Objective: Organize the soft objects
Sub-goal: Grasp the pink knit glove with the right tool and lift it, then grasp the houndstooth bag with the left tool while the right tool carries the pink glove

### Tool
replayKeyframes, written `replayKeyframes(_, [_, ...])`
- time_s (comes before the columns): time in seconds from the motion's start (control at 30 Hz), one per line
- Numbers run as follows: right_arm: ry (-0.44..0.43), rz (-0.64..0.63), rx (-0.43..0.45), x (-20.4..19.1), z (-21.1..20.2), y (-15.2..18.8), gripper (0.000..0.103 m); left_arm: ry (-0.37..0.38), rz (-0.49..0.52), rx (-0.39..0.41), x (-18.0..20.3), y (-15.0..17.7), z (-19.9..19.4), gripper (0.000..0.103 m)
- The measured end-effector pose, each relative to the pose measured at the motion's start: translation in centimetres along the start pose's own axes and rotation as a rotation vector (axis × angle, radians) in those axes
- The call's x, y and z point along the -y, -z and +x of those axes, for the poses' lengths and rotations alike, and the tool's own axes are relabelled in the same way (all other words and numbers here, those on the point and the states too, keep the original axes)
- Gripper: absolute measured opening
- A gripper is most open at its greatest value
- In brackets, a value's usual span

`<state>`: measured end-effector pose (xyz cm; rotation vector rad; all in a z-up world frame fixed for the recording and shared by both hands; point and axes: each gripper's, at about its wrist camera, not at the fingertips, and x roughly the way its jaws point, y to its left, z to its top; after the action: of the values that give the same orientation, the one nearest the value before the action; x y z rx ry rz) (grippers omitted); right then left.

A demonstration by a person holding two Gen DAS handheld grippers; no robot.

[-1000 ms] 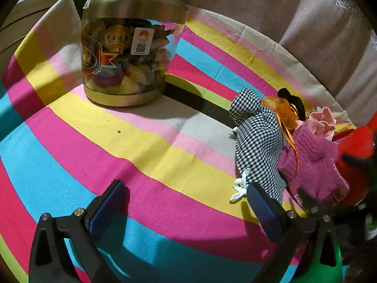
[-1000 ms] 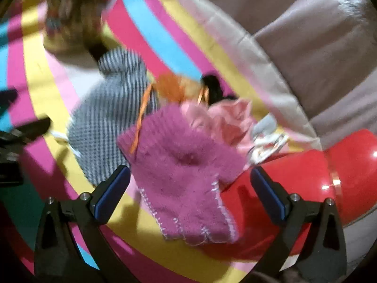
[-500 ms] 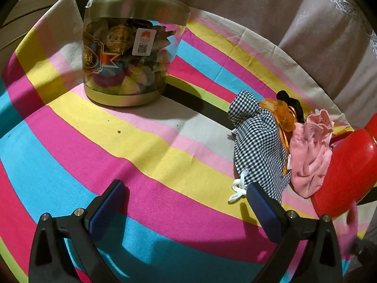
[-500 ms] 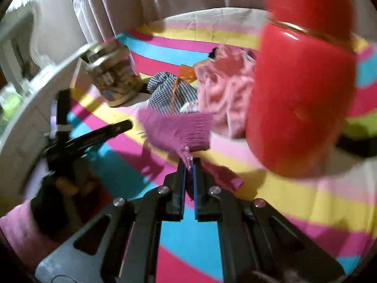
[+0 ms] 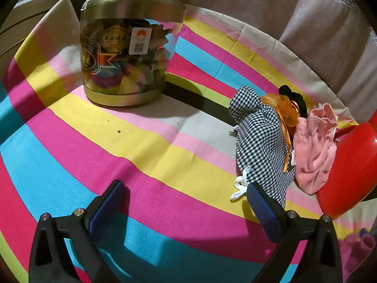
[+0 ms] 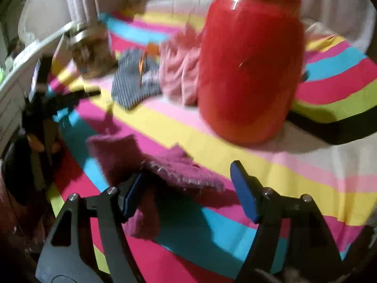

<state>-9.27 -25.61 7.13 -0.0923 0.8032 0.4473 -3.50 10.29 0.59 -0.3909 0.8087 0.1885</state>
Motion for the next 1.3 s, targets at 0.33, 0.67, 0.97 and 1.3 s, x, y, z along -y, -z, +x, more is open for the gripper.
replayKeyframes(0.33, [-0.139,0.081,-0.100,-1.8,-1.4,2.2,0.082,0.005,0.000,0.000,-0.3,0.1,0.1,0.103])
replayKeyframes(0.67, [0.042,-0.043,-0.166,-5.4,6.3,0.0,0.039,-0.016,0.055,-0.049,0.8,0.1,0.2,0.103])
replayKeyframes(0.97, [-0.022,0.105,-0.141,-1.5,4.5,1.9,0.022,0.058,0.151,-0.131,6.2,-2.2,3.2,0.103])
replayKeyframes(1.3, [-0.062,0.169,-0.120,-0.2,3.8,3.0,0.022,0.168,0.189,-0.006,4.2,1.1,-5.4,0.009])
